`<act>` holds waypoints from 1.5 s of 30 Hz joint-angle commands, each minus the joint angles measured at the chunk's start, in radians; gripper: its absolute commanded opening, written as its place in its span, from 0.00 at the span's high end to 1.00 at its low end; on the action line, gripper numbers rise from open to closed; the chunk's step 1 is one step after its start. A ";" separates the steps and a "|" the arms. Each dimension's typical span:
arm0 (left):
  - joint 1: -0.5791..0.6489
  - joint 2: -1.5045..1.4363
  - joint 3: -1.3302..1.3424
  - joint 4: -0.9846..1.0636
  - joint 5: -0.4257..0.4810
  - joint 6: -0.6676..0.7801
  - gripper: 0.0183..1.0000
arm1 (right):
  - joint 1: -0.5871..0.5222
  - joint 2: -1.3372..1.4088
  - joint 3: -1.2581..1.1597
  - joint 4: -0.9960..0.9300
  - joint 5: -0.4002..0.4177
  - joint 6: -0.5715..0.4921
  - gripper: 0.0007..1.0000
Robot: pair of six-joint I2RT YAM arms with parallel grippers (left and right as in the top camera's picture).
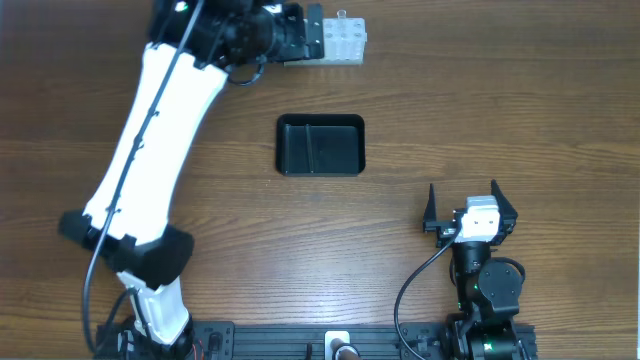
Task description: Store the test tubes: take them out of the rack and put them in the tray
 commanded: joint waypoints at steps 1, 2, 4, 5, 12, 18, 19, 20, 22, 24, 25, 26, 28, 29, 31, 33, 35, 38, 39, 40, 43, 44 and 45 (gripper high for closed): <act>-0.008 -0.105 -0.059 0.008 -0.221 0.001 0.00 | -0.005 -0.002 -0.005 -0.004 -0.002 -0.005 0.01; -0.008 -0.138 -0.092 0.019 -0.241 0.001 0.00 | -0.005 -0.002 -0.005 -0.004 -0.002 -0.005 0.01; -0.005 -0.222 -0.190 0.067 -0.278 0.001 0.00 | -0.005 -0.002 -0.005 -0.004 -0.002 -0.005 0.01; -0.004 -0.261 -0.241 0.095 -0.291 0.001 0.00 | -0.005 -0.002 -0.005 -0.004 -0.002 -0.005 0.01; 0.040 -0.668 -0.802 0.381 -0.294 0.001 0.00 | -0.005 -0.002 -0.005 -0.004 -0.002 -0.005 0.01; 0.111 -0.989 -1.239 0.744 -0.283 0.013 0.00 | -0.005 -0.002 -0.005 -0.004 -0.002 -0.005 0.01; 0.124 -1.028 -1.294 0.798 -0.272 0.023 0.00 | -0.005 -0.002 -0.005 -0.004 -0.002 -0.005 0.01; 0.144 -1.085 -1.369 0.875 -0.241 0.063 0.00 | -0.005 -0.002 -0.005 -0.004 -0.002 -0.005 0.01; 0.177 -1.163 -1.468 0.980 -0.185 0.132 0.00 | -0.005 -0.002 -0.005 -0.004 -0.002 -0.005 0.01; 0.220 -1.246 -1.566 1.081 -0.122 0.195 0.00 | -0.005 -0.002 -0.005 -0.004 -0.002 -0.005 0.01; 0.242 -1.283 -1.608 1.122 -0.095 0.219 0.00 | -0.005 -0.002 -0.005 -0.004 -0.002 -0.005 0.01; 0.266 -1.320 -1.651 1.159 -0.070 0.240 0.00 | -0.005 -0.002 -0.005 -0.004 -0.002 -0.005 0.01; 0.312 -1.391 -1.727 1.221 -0.028 0.266 0.00 | -0.005 -0.002 -0.005 -0.004 -0.002 -0.005 0.01; 0.335 -1.428 -1.765 1.251 -0.009 0.276 0.00 | -0.005 -0.002 -0.005 -0.004 -0.002 -0.005 0.01; 0.377 -1.491 -1.830 1.308 0.017 0.276 0.00 | -0.005 -0.002 -0.005 -0.004 -0.002 -0.005 0.01; 0.421 -1.558 -1.904 1.375 0.051 0.276 0.00 | -0.005 -0.002 -0.005 -0.004 -0.002 -0.005 0.01; 0.459 -1.623 -1.979 1.450 0.085 0.276 0.00 | -0.005 -0.002 -0.005 -0.004 -0.002 -0.005 0.01; 0.498 -1.714 -2.089 1.552 0.110 0.275 0.00 | -0.005 -0.002 -0.005 -0.004 -0.002 -0.005 0.01; 0.507 -1.745 -2.128 1.587 0.110 0.275 0.00 | -0.005 -0.002 -0.005 -0.004 -0.002 -0.005 0.01; 0.512 -1.768 -2.159 1.611 0.109 0.275 0.00 | -0.005 -0.002 -0.005 -0.004 -0.002 -0.005 0.01; 0.529 -1.828 -2.251 1.683 0.109 0.275 0.00 | -0.005 -0.002 -0.005 -0.004 -0.002 -0.005 0.01; 0.534 -1.846 -2.282 1.706 0.109 0.275 0.00 | -0.005 -0.002 -0.005 -0.004 -0.002 -0.005 0.01; 0.537 -1.857 -2.303 1.720 0.109 0.275 0.00 | -0.005 -0.002 -0.005 -0.004 -0.002 -0.005 0.01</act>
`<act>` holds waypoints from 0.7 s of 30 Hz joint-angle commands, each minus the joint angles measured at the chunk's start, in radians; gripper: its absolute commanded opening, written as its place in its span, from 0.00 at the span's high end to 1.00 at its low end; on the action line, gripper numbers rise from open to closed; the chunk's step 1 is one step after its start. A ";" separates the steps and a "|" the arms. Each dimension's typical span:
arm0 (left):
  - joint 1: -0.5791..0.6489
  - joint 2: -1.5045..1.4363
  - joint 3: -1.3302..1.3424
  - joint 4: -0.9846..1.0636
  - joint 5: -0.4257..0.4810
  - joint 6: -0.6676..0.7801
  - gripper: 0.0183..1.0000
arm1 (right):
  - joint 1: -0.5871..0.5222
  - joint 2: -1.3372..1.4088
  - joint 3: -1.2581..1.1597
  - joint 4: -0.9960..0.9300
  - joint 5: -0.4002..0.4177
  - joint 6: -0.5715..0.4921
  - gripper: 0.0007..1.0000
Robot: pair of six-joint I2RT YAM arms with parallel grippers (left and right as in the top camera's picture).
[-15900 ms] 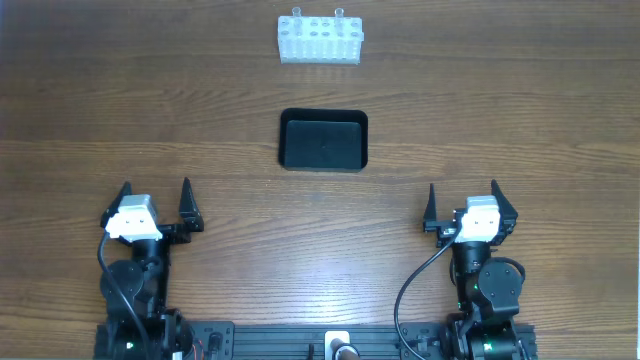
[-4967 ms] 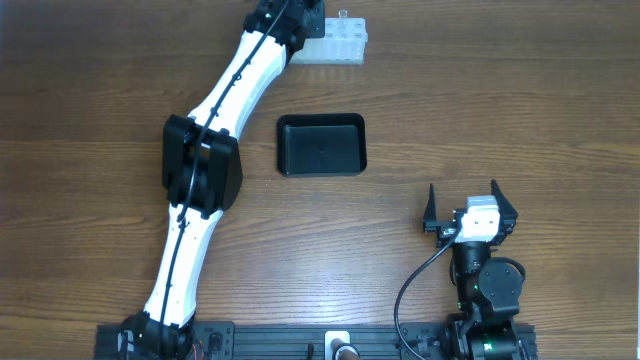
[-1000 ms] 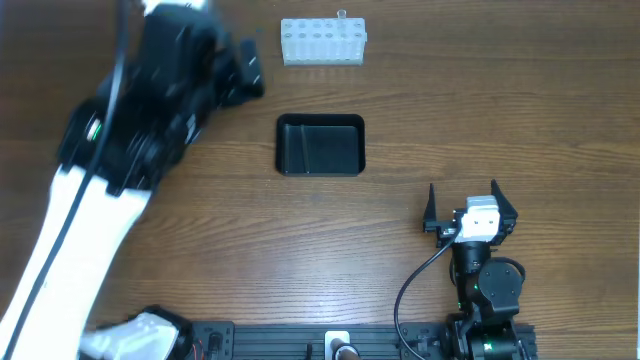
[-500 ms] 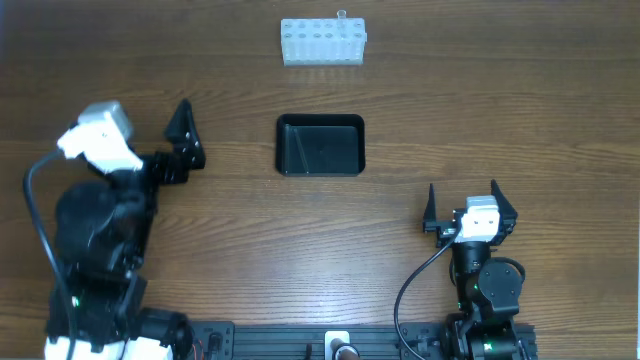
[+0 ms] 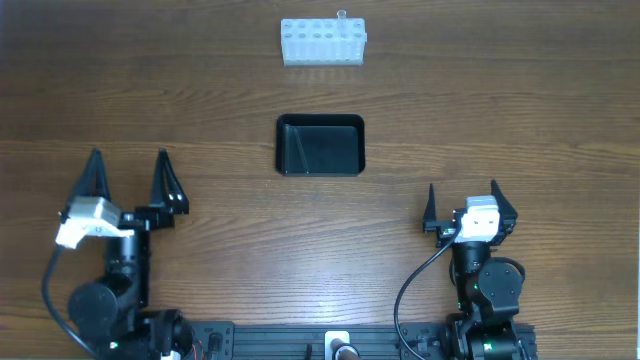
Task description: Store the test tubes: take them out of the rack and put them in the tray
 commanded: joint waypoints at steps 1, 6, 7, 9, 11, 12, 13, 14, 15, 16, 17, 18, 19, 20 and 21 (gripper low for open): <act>0.022 -0.066 -0.113 0.061 0.027 0.018 0.00 | -0.005 -0.002 -0.005 -0.004 -0.002 -0.005 0.01; 0.026 -0.142 -0.185 -0.008 0.022 0.018 0.00 | -0.005 -0.002 -0.005 -0.004 -0.002 -0.004 0.01; 0.026 -0.157 -0.185 -0.050 0.019 0.018 0.00 | -0.005 -0.002 -0.005 -0.004 -0.002 -0.005 0.01; 0.026 -0.171 -0.185 -0.154 0.009 0.018 0.00 | -0.005 -0.002 -0.005 -0.004 -0.002 -0.005 0.01; 0.026 -0.171 -0.185 -0.222 0.000 0.018 0.00 | -0.005 -0.002 -0.005 -0.004 -0.002 -0.005 0.01; 0.026 -0.171 -0.185 -0.263 -0.002 0.018 0.00 | -0.005 -0.002 -0.005 -0.004 -0.002 -0.004 0.01; 0.026 -0.171 -0.185 -0.299 -0.006 0.018 0.00 | -0.005 -0.002 -0.005 -0.004 -0.002 -0.004 0.01; 0.026 -0.171 -0.185 -0.330 -0.009 0.018 0.00 | -0.005 -0.002 -0.005 -0.004 -0.002 -0.005 0.01; 0.026 -0.171 -0.185 -0.369 -0.010 0.018 0.00 | -0.005 -0.002 -0.005 -0.004 -0.002 -0.005 0.01; 0.026 -0.171 -0.185 -0.380 -0.010 0.018 0.00 | -0.005 -0.002 -0.005 -0.004 -0.002 -0.005 0.01; 0.026 -0.171 -0.185 -0.380 -0.011 0.019 0.00 | -0.005 -0.002 -0.005 -0.004 -0.002 -0.005 0.01; 0.026 -0.171 -0.185 -0.380 -0.018 0.018 0.00 | -0.005 -0.002 -0.005 -0.004 -0.002 -0.005 0.01; 0.026 -0.171 -0.185 -0.380 -0.018 0.018 0.00 | -0.005 -0.002 -0.005 -0.004 -0.002 -0.005 0.01; 0.026 -0.171 -0.185 -0.379 -0.018 0.018 0.00 | -0.005 -0.002 -0.005 -0.004 -0.002 -0.005 0.01; 0.026 -0.171 -0.185 -0.379 -0.018 0.018 0.00 | -0.005 -0.002 -0.005 -0.004 -0.002 -0.005 0.01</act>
